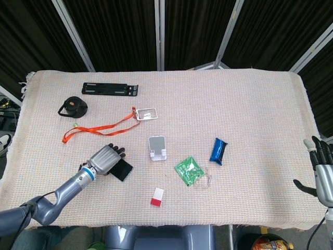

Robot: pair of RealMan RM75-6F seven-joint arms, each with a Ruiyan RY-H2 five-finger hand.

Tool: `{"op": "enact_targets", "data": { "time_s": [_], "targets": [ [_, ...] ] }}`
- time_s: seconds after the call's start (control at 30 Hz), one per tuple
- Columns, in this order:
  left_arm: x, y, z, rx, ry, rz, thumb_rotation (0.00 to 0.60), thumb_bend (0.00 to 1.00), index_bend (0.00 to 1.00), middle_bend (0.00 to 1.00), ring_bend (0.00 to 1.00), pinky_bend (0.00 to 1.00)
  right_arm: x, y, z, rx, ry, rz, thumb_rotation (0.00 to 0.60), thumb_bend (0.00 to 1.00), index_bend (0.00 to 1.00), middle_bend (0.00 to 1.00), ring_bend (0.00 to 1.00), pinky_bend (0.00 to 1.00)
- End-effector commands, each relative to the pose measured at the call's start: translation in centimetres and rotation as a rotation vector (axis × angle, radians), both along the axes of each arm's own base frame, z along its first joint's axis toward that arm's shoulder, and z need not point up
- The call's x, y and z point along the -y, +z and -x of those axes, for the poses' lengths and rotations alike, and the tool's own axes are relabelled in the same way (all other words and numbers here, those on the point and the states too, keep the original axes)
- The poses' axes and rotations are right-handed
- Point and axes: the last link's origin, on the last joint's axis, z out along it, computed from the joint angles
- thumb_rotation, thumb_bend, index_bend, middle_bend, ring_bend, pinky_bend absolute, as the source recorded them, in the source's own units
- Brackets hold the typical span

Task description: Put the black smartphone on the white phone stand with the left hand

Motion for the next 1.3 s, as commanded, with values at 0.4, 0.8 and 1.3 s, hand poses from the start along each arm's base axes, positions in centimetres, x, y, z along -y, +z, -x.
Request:
{"op": "enact_targets", "data": {
  "time_s": [0.4, 0.8, 1.3],
  "targets": [
    [0.5, 4.2, -1.8, 0.068, -0.073, -0.093, 0.6, 0.0, 0.65, 0.48, 0.49, 0.44, -0.1, 0.2, -0.1, 0.022, 0.006, -0.003, 0.6, 0.0, 0.0, 0.0, 0.0, 0.0],
    [-3.2, 7.2, -11.6, -0.26, -0.841, -0.43, 0.6, 0.0, 0.66, 0.47, 0.49, 0.44, -0.3, 1.0, -0.3, 0.058, 0.022, 0.013, 0.6, 0.0, 0.0, 0.0, 0.0, 0.0],
    [-4.4, 3.2, -15.0, -0.475, -1.074, -0.374, 0.6, 0.0, 0.62, 0.43, 0.48, 0.4, -0.6, 2.3, 0.5, 0.085, 0.003, 0.042, 0.6, 0.0, 0.0, 0.0, 0.0, 0.0]
  ]
}}
